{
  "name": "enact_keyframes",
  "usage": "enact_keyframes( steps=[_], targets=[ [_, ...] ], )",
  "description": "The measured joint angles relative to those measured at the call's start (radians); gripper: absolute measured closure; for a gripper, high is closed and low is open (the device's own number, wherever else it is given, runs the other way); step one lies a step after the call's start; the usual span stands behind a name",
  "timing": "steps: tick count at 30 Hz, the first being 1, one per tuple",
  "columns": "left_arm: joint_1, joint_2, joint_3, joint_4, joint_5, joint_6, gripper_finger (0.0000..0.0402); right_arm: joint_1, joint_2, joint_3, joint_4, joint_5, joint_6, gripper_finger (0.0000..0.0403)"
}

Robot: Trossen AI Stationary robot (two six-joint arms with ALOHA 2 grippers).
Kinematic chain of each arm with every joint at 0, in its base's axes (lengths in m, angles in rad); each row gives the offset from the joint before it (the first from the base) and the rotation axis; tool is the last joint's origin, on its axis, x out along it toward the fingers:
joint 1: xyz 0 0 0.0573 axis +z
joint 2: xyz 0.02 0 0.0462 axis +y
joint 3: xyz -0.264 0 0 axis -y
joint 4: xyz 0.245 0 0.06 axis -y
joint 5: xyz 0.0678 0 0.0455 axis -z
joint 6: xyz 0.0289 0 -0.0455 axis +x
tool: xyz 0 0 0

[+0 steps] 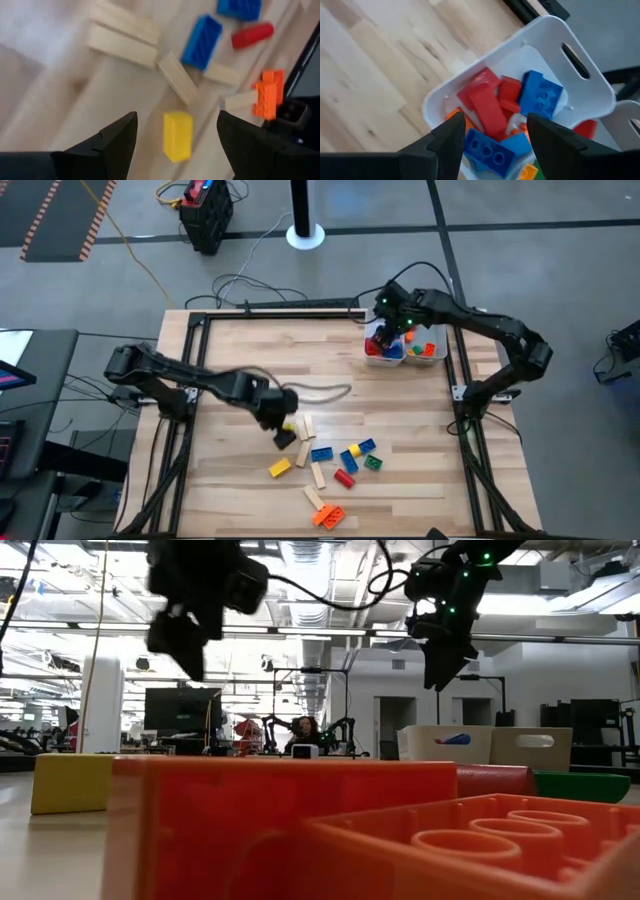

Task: Sort blocks by size
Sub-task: Put the large yellow wooden block into the white bin

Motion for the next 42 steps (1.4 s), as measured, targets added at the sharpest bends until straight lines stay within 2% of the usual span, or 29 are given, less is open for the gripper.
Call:
enact_keyframes(
  steps=[6, 9, 13, 19, 23, 36, 42],
  targets=[
    [-0.155, 0.028, -0.01, 0.005, -0.133, -0.13, 0.0139, 0.034, -0.006, 0.0, 0.022, -0.001, 0.006, 0.0165],
    [-0.221, 0.046, -0.013, -0.008, -0.236, -0.155, 0.0139, 0.042, -0.006, 0.0, 0.026, -0.001, 0.008, 0.0165],
    [-0.271, 0.079, -0.018, 0.025, -0.318, -0.17, 0.0139, 0.048, -0.012, 0.0, 0.026, -0.002, 0.004, 0.0165],
    [-0.295, 0.154, -0.028, 0.101, -0.329, -0.234, 0.0139, 0.047, -0.042, 0.0, 0.009, -0.001, 0.005, 0.0166],
    [-0.303, 0.176, -0.027, 0.148, -0.34, -0.226, 0.0139, 0.039, -0.085, 0.001, 0.012, -0.002, 0.0, 0.0166],
    [-0.335, 0.18, -0.061, 0.116, -0.362, -0.25, 0.0139, -0.031, -0.254, 0.001, 0.051, -0.003, -0.053, 0.0166],
    [-0.39, 0.18, -0.119, 0.213, -0.364, -0.242, 0.0139, -0.043, -0.298, 0.001, 0.06, -0.002, -0.053, 0.0166]
  ],
)
